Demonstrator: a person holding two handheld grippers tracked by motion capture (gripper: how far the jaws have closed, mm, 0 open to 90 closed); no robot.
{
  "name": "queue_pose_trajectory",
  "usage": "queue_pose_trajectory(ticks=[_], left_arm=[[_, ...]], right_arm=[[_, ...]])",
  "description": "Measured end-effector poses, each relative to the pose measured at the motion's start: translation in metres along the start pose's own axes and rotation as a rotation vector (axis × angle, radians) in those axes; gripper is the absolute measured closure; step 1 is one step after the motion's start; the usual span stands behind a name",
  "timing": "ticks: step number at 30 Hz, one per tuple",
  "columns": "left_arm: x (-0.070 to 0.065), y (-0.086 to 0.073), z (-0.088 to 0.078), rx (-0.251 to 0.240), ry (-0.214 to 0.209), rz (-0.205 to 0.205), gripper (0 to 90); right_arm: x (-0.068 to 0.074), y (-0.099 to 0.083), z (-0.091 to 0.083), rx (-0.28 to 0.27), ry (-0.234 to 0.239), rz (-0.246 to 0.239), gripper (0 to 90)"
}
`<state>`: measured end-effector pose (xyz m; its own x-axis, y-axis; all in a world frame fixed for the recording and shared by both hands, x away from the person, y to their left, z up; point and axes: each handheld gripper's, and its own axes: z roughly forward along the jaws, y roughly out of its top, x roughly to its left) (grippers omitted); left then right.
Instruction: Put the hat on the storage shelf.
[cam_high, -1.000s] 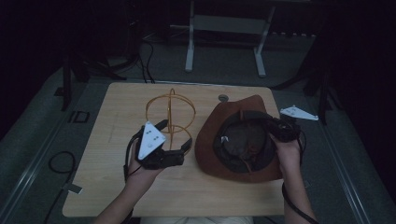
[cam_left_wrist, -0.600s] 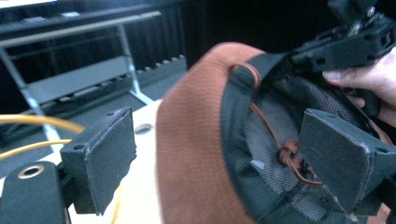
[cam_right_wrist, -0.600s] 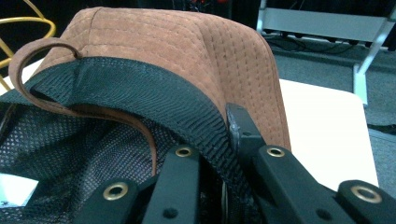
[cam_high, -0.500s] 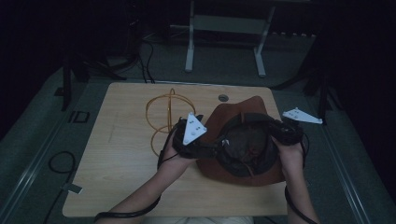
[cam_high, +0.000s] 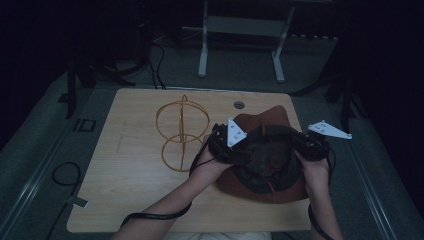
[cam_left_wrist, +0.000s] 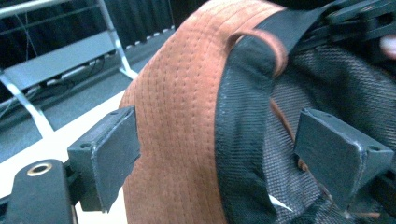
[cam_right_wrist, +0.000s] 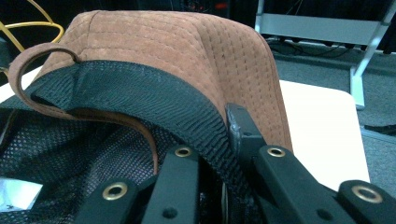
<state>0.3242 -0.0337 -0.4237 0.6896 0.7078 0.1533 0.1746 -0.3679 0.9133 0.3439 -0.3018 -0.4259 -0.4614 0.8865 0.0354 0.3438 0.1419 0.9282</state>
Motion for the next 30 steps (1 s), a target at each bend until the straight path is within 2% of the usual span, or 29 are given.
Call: queue_pose_trajectory(ticks=[7, 12, 14, 16, 17, 18, 22, 23, 25, 26, 28, 30], left_arm=[[-0.002, -0.005, 0.019, 0.069, 0.035, 0.017, 18.2], [-0.002, -0.007, 0.028, 0.107, 0.058, -0.002, 22.8], [-0.002, -0.007, 0.027, 0.104, 0.077, 0.017, 29.7], [0.0, -0.007, 0.026, 0.094, 0.098, 0.018, 44.8], [0.001, -0.006, 0.027, 0.102, 0.093, 0.01, 51.1], [0.001, -0.006, 0.028, 0.109, 0.095, 0.017, 51.1], [0.0, -0.006, 0.032, 0.13, 0.101, 0.053, 61.9], [0.0, -0.006, 0.033, 0.14, 0.101, 0.06, 69.1], [0.002, -0.007, 0.037, 0.152, 0.098, 0.062, 78.1], [0.002, -0.007, 0.038, 0.155, 0.099, 0.065, 78.1], [0.002, -0.007, 0.04, 0.158, 0.101, 0.072, 84.4], [0.003, -0.007, 0.04, 0.155, 0.109, 0.073, 85.2]], right_arm=[[0.005, -0.004, 0.001, 0.009, 0.001, -0.013, 82.9], [0.009, -0.005, -0.003, 0.0, 0.014, -0.015, 82.9], [0.01, -0.004, -0.005, -0.006, 0.009, -0.021, 82.7], [0.012, -0.004, -0.006, -0.005, 0.007, -0.025, 82.5], [0.014, -0.005, -0.006, -0.004, 0.002, -0.027, 82.5], [0.014, -0.005, -0.006, -0.004, 0.002, -0.027, 82.5], [0.017, -0.007, -0.007, 0.001, 0.001, -0.021, 82.5], [0.018, -0.009, -0.006, 0.007, 0.005, -0.021, 82.4], [0.02, -0.009, -0.005, 0.015, 0.008, -0.024, 82.5], [0.02, -0.009, -0.005, 0.015, 0.008, -0.024, 82.5], [0.022, -0.011, -0.005, 0.018, 0.005, -0.028, 82.4], [0.022, -0.012, -0.004, 0.021, 0.004, -0.028, 81.6]])
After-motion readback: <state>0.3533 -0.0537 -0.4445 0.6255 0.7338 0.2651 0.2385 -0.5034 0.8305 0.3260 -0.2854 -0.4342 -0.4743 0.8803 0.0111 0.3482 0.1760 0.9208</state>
